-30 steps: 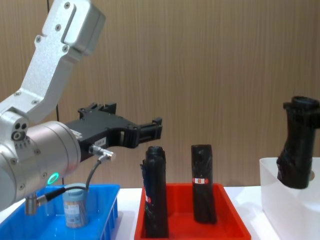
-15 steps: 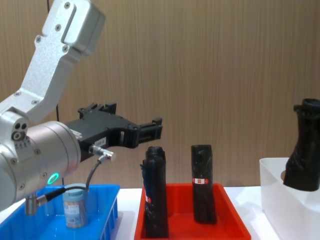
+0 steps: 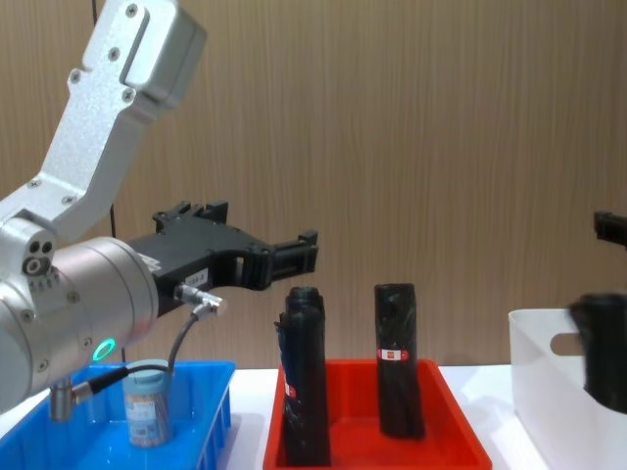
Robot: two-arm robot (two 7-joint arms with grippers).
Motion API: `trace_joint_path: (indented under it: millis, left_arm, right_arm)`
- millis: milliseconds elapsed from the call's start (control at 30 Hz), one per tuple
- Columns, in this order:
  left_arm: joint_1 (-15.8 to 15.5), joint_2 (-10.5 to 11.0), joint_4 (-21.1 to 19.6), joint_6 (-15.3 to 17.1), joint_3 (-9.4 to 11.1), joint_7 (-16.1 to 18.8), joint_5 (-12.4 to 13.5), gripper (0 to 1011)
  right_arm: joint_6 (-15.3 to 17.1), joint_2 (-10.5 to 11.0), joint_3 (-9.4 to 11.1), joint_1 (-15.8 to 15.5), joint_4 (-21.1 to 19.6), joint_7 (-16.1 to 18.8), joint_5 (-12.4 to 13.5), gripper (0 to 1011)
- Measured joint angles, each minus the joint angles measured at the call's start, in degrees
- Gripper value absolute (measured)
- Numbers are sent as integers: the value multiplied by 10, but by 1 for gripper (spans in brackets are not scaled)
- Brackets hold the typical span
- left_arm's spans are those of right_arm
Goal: Pick the cotton swabs from the blue box and place them into the white box.
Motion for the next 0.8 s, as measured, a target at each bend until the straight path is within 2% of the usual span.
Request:
trace_joint_path:
  millis: [133, 167, 400, 800]
  left_arm:
    - [0, 0, 0, 0, 0, 0, 0, 1004]
    - [0, 0, 0, 0, 0, 0, 0, 1004]
    - [0, 0, 0, 0, 0, 0, 0, 1004]
    - [0, 0, 0, 0, 0, 0, 0, 1004]
  right_arm:
    - [2, 0, 1, 0, 0, 1, 0, 756]
    - [2, 0, 2, 0, 0, 3, 0, 811]
    - [5, 1, 3, 0, 0, 9, 3, 992]
    - [7, 1, 4, 0, 0, 13, 5, 1002]
